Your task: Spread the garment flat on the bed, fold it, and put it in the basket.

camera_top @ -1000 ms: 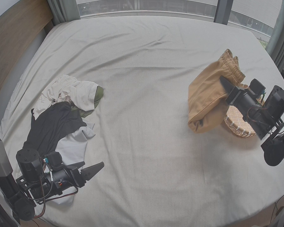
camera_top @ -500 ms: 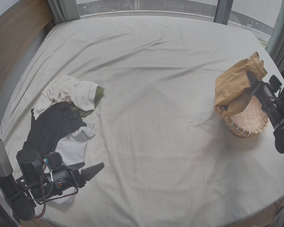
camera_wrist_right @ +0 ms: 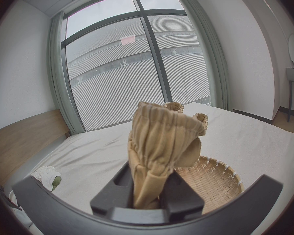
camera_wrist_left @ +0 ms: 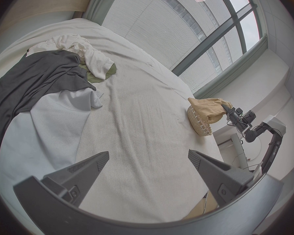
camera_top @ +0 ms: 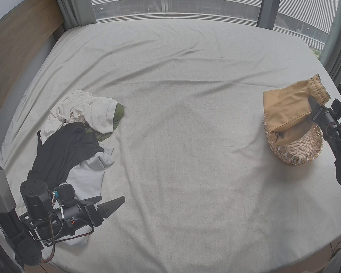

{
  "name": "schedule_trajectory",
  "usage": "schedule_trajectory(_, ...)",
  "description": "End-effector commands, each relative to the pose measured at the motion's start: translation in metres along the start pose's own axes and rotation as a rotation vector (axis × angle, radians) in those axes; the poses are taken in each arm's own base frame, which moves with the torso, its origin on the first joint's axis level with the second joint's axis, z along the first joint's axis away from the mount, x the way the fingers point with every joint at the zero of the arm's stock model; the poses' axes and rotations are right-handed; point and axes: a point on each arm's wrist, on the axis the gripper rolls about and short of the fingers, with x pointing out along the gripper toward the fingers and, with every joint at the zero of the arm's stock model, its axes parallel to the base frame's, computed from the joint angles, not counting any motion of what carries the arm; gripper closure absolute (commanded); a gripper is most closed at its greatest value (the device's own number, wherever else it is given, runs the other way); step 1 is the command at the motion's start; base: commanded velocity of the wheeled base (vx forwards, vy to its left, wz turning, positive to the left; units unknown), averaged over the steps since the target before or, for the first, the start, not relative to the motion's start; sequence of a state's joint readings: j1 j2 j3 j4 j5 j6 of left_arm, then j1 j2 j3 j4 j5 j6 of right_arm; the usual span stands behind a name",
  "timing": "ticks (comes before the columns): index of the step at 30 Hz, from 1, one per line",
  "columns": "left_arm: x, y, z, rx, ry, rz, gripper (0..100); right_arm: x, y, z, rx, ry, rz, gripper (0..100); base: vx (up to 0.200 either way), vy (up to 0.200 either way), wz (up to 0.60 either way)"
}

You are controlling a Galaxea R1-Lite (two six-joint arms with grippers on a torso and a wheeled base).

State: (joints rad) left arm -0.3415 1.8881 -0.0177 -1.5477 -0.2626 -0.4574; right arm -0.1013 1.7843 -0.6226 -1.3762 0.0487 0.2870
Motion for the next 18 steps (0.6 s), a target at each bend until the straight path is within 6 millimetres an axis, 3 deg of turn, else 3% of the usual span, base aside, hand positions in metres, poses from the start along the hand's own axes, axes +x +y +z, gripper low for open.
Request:
schedule_trajectory(1, 0.0, 0.0, 0.0, -0.002, 0.002, 0.001, 0, -0.004, -0.01, -0.003, -0.009, 0.017, -0.034, 0, 0.0, 0.0, 0.0)
schedule_trajectory(4, 0.0, 0.0, 0.0, -0.002, 0.002, 0.001, 0, -0.01, -0.012, -0.005, -0.026, 0.037, -0.043, 0, 0.0, 0.0, 0.0)
schedule_trajectory(12, 0.001, 0.0, -0.001, -0.002, 0.008, 0.0, 0, -0.032, -0.012, 0.017, -0.057, 0.003, -0.045, 0, 0.0, 0.0, 0.0)
schedule_trajectory(16, 0.001, -0.001, 0.0, 0.002, -0.001, -0.008, 0, -0.044, 0.006, 0.016, -0.065, 0.035, 0.042, 0, 0.0, 0.0, 0.0)
schedule_trajectory(18, 0.001, -0.002, 0.001, 0.004, -0.005, -0.013, 0, -0.055, 0.038, -0.003, -0.048, 0.118, 0.191, 0, 0.0, 0.0, 0.0)
